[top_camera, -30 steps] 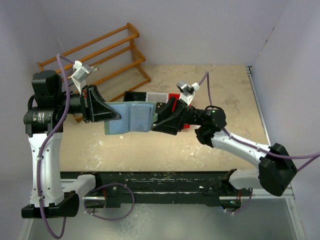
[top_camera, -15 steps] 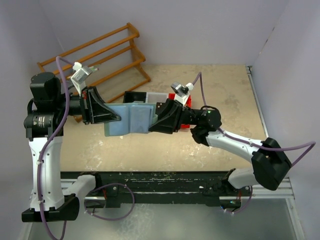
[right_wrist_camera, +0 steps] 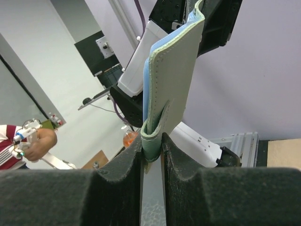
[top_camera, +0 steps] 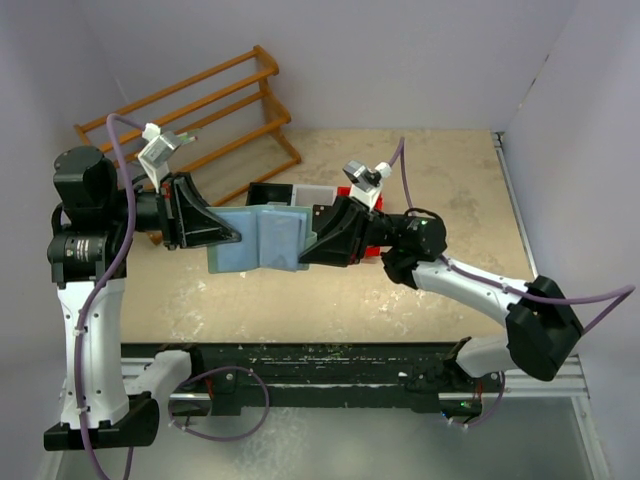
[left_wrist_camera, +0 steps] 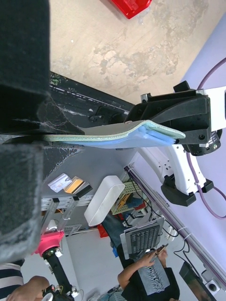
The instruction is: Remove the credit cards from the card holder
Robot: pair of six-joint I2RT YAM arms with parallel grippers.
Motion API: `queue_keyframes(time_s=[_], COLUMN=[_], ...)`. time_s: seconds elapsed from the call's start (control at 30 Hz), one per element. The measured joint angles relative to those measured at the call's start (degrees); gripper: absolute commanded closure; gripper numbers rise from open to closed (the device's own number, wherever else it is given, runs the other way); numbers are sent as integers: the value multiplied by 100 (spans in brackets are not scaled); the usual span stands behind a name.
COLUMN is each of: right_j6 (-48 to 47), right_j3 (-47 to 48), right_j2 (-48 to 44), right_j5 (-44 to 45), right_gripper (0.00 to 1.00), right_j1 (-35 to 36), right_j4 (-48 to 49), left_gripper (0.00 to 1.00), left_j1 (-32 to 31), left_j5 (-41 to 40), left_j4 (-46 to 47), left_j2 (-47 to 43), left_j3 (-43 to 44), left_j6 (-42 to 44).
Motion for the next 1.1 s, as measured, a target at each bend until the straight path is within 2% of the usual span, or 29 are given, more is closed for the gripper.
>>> queue_keyframes(time_s=[0.2,0.3,0.4,0.57,0.7,0.8,1.1], right_j6=[-168,-575,-1163,-1746,-1867,-1731,-1224], right_j3=[109,269,485,656,658,658,699], right_j2=[-66,-153,-271,-422,-450,-409,-358], right_j5=[7,127,389,693,575,177,-573], right_gripper=[74,67,65,65,63,63,68], right_j1=[0,26,101,240,264,247,-129], right_j4=[-457,-1187,-2184,-3027,-3167,-2986,-2483], left_gripper=[100,100,100,100,100,100,100], left_j1=[0,0,0,0,0,0,0], left_j5=[0,2,4,7,9,9,11], left_j4=[107,116,125,146,151,199,367], left_j2=[-26,-26,-26,-31,-31,-37,-138], left_j3=[0,-11,-20,-74,-85,-90,-164], left_j6=[-68,-103,-107,-111,-122,-151,-254])
